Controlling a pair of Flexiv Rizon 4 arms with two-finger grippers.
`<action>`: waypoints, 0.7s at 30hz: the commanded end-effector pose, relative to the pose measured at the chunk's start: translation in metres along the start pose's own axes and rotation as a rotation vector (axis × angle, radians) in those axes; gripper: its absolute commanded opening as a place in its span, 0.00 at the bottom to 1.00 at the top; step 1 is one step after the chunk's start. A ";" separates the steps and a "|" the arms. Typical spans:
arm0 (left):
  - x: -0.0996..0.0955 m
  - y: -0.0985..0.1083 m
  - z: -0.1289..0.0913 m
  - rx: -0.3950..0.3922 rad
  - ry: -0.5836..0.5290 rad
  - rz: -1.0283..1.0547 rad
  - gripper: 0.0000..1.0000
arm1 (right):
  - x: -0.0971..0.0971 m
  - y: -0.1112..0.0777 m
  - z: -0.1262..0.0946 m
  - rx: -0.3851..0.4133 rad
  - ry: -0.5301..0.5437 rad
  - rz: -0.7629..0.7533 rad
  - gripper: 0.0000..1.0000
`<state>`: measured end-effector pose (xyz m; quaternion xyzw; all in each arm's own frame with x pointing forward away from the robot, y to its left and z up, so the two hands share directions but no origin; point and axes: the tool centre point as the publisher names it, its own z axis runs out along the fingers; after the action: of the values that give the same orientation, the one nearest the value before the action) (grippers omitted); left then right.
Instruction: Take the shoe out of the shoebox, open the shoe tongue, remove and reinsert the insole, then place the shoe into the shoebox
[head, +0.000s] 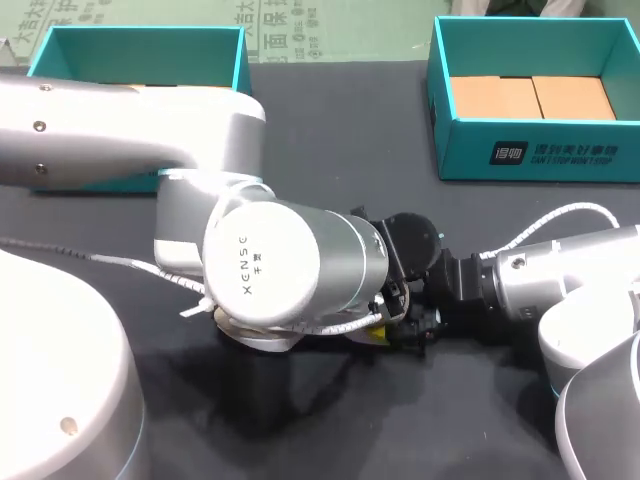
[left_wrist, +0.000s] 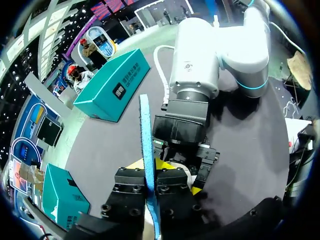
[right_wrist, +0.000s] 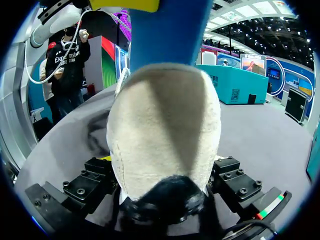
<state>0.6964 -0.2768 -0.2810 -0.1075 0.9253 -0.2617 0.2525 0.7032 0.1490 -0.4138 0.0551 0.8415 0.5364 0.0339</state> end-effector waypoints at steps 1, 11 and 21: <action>-0.012 -0.010 -0.006 0.009 0.109 -0.013 0.00 | 0.000 0.000 0.001 0.005 -0.001 0.001 0.00; -0.022 -0.048 -0.019 0.074 0.279 -0.060 0.00 | 0.000 0.000 0.001 0.005 -0.001 0.001 0.00; -0.026 -0.085 -0.030 0.124 0.416 -0.093 0.00 | 0.000 0.000 0.001 0.005 -0.001 0.001 0.00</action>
<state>0.7037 -0.3233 -0.2057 -0.0952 0.9300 -0.3425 0.0941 0.7032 0.1491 -0.4137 0.0550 0.8415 0.5364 0.0339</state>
